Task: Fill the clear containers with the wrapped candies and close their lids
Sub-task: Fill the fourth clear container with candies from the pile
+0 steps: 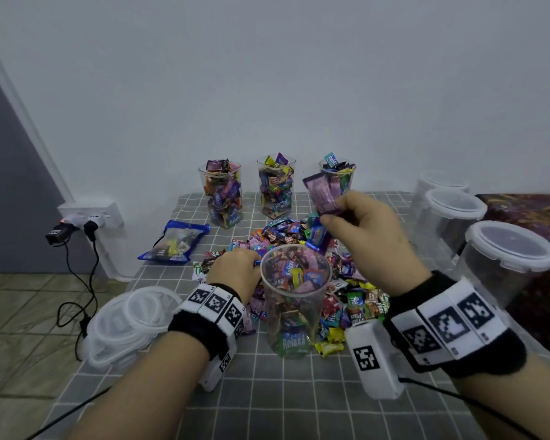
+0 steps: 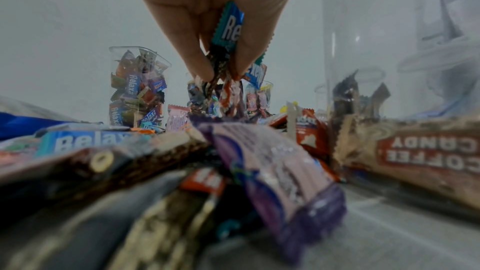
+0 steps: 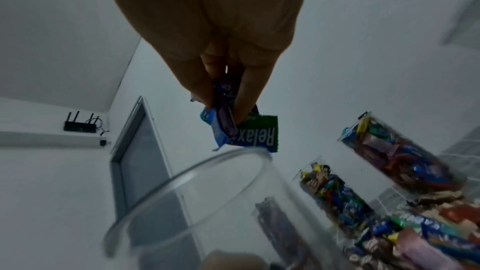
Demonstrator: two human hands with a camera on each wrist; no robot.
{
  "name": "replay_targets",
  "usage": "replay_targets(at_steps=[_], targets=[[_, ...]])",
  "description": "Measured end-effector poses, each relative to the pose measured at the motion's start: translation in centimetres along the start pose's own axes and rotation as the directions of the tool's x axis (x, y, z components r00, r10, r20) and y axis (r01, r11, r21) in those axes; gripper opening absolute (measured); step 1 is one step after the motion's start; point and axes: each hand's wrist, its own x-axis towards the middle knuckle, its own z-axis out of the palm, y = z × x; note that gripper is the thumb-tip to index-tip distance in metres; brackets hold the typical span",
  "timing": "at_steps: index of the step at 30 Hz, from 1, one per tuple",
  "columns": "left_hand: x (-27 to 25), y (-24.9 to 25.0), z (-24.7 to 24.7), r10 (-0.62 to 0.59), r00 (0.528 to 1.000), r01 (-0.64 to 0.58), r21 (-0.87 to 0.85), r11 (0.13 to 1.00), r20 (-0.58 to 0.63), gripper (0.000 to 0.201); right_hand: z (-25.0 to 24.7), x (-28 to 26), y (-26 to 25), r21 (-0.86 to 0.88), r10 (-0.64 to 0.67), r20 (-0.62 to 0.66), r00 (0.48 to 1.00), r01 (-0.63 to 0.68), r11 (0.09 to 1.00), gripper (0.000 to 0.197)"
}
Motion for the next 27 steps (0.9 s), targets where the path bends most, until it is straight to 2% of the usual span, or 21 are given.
replay_targets(at_steps=[3,6,13,19,23,25,27], targets=[[-0.1,0.0,-0.1,-0.002,1.000,0.002,-0.016,1.000,-0.003,0.028,0.9,-1.0,0.0,-0.020,-0.006,0.083,0.997,0.007,1.000,0.012],[-0.1,0.0,-0.1,0.003,1.000,-0.003,-0.005,1.000,-0.003,0.028,1.3,-1.7,0.3,-0.090,-0.031,0.103,0.994,0.040,0.995,0.013],[-0.1,0.1,-0.1,-0.010,1.000,0.010,-0.021,1.000,-0.008,0.030,1.5,-2.5,0.4,-0.208,-0.178,0.187,0.966,0.216,0.954,0.004],[0.0,-0.1,0.0,0.006,1.000,-0.006,0.000,1.000,-0.004,0.028,1.4,-2.9,0.4,-0.107,-0.172,0.159,0.972,0.190,0.976,0.005],[0.1,-0.2,0.1,0.006,1.000,-0.006,-0.008,1.000,-0.006,0.029,1.6,-3.4,1.2,0.011,-0.094,0.109,0.990,0.094,0.996,0.026],[0.1,-0.2,0.1,0.005,1.000,-0.005,-0.012,1.000,-0.011,0.029,1.5,-3.6,2.0,0.076,0.029,0.204,0.978,-0.045,0.996,0.054],[0.0,-0.1,0.0,0.005,1.000,-0.005,-0.019,1.000,-0.014,0.029,1.5,-3.8,2.8,0.142,0.130,0.332,0.934,-0.186,0.972,0.082]])
